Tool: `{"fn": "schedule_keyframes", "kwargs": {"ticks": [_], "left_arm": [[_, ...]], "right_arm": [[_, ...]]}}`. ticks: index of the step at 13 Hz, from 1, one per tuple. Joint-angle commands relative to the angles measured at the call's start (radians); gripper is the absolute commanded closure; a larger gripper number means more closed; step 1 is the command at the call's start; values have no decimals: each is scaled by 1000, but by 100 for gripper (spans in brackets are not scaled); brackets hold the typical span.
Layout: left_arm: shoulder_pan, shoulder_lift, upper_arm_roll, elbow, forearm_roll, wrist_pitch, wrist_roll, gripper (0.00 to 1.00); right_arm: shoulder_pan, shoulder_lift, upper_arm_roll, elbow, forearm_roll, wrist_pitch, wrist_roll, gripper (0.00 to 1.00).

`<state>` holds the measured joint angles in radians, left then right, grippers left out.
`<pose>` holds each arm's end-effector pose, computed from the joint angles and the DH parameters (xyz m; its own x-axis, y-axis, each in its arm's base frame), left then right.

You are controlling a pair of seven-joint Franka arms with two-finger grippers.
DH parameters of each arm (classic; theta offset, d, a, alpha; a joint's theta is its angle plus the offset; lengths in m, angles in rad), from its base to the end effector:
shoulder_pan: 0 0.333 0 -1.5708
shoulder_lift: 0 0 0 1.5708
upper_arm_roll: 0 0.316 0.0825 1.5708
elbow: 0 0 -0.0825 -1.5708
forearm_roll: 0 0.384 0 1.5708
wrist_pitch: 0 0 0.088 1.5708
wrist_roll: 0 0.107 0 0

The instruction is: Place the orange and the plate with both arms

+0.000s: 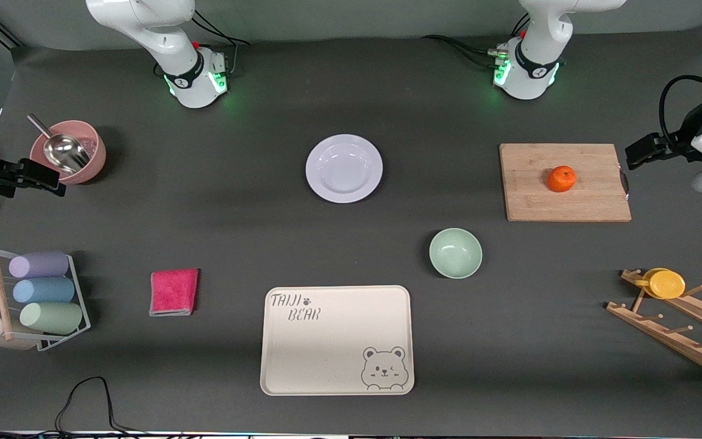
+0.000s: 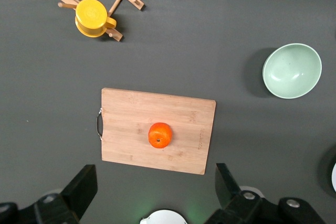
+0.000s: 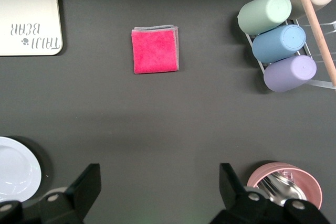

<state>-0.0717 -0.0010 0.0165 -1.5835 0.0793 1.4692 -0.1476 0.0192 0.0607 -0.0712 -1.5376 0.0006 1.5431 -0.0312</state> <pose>0.5421 -0.0208 0.6112 0.9900 0.1001 -0.0999 0.0906 -0.9913 -0.0949 0.5689 -0.0283 0.6037 0.9983 -0.0208 -0.0551 -0.0207 -0.9998 0.0020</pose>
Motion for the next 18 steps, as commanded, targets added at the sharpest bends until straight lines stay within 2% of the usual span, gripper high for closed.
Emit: {"fn": "schedule_keyframes", "kwargs": {"ticks": [1, 13, 15, 18], "left_arm": [[-23, 16, 20, 37, 19, -17, 7, 0], [-24, 16, 17, 40, 4, -6, 22, 0], [27, 6, 46, 40, 4, -16, 139, 0], [50, -13, 54, 40, 5, -53, 163, 0]], "right_arm": [[13, -15, -9, -10, -21, -14, -1, 0], [13, -22, -10, -28, -5, -33, 2, 0], [14, -91, -36, -99, -2, -34, 1, 0], [15, -233, -38, -258, 6, 1, 1, 0]]}}
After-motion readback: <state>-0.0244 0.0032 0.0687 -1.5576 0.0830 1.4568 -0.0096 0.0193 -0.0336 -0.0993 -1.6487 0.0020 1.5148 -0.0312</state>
